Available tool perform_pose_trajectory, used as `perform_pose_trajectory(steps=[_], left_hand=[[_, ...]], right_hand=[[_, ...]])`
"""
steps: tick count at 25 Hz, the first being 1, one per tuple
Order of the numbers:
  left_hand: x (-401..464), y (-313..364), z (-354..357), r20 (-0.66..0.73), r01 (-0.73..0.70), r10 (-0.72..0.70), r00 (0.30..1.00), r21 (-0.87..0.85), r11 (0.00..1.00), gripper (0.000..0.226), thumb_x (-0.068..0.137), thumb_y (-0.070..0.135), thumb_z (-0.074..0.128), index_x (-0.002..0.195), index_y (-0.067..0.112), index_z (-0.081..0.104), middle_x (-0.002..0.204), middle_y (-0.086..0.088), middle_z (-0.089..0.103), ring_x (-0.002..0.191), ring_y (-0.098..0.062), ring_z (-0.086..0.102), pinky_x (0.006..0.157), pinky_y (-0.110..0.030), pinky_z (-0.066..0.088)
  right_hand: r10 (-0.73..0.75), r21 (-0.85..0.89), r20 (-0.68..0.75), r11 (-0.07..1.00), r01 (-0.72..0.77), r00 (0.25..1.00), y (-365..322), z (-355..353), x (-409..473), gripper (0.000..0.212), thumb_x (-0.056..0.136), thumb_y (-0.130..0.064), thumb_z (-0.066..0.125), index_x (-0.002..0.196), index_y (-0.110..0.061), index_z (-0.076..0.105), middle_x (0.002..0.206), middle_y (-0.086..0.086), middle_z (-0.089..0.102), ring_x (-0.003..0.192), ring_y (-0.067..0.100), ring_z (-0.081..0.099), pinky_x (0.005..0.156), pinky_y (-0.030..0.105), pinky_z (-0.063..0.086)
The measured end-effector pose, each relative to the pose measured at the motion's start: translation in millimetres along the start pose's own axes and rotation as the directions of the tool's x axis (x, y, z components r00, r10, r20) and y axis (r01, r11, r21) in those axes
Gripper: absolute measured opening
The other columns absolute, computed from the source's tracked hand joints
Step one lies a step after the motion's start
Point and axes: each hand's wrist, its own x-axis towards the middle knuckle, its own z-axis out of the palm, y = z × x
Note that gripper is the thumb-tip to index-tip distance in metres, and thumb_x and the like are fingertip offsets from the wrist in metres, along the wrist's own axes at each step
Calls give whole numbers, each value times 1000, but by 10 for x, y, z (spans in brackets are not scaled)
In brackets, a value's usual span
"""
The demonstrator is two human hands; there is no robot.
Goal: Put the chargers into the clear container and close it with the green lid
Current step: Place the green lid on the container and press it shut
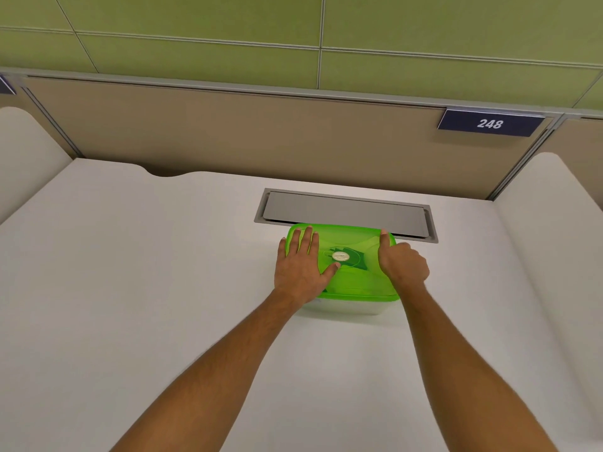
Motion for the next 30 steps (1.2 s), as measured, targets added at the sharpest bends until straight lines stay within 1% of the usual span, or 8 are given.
perform_pose_trajectory(steps=[3,5,8,10,15,19,27,30], left_hand=[[-8,9,-8,1,5,-5,1000,-1,1000,89,83,73,6,150,15,7,161,-4,3,147,-23,-3,118,-49,3],[-8,10,-15,11,7,-7,1000,4,1000,88,84,73,7,150,15,5,161,-4,2,147,-23,-4,118,-50,2],[-17,15,-27,15,5,-6,1000,4,1000,87,85,73,9,150,15,4,161,-4,1,147,-23,-4,118,-50,1],[-22,9,-29,12,-3,3,1000,3,1000,86,86,72,10,150,15,4,161,-5,2,147,-24,-4,118,-50,2],[-2,16,-39,11,-23,23,1000,8,1000,85,87,70,14,150,13,6,161,-6,4,147,-26,-2,118,-49,4],[-24,21,-34,10,-26,26,1000,5,1000,85,88,69,15,150,13,6,161,-6,4,147,-26,-2,118,-49,4],[-21,23,-26,15,-31,31,999,5,999,85,88,69,15,150,13,5,161,-6,2,147,-26,-3,118,-49,3],[-3,23,-25,23,-29,29,999,-2,1000,85,88,69,15,150,13,5,161,-6,2,147,-26,-3,118,-49,3]], right_hand=[[41,-15,-23,999,-41,999,183,39,-220,88,88,-72,13,117,-3,59,119,21,63,110,39,57,85,42,43],[75,7,-12,997,-75,997,244,55,-328,88,88,-72,12,117,-3,59,118,21,63,110,38,57,85,42,43],[151,114,-27,983,-147,988,253,91,-447,85,88,-72,15,119,-3,55,119,21,62,110,38,57,85,43,43],[194,192,-49,964,-182,980,245,118,-485,79,91,-68,17,119,-3,53,118,21,62,110,39,57,83,43,43],[143,296,-87,949,-111,986,302,132,-423,63,101,-46,20,114,3,57,115,25,64,108,41,58,89,43,43],[111,319,-117,945,-68,987,336,168,-435,57,103,-38,22,110,5,58,110,28,65,106,42,58,88,43,43],[131,382,-167,922,-58,977,371,217,-461,52,103,-33,24,104,4,59,103,28,66,100,43,60,84,42,44],[145,392,-178,918,-66,973,352,216,-468,51,103,-33,23,106,3,59,103,27,66,100,42,60,84,42,44]])
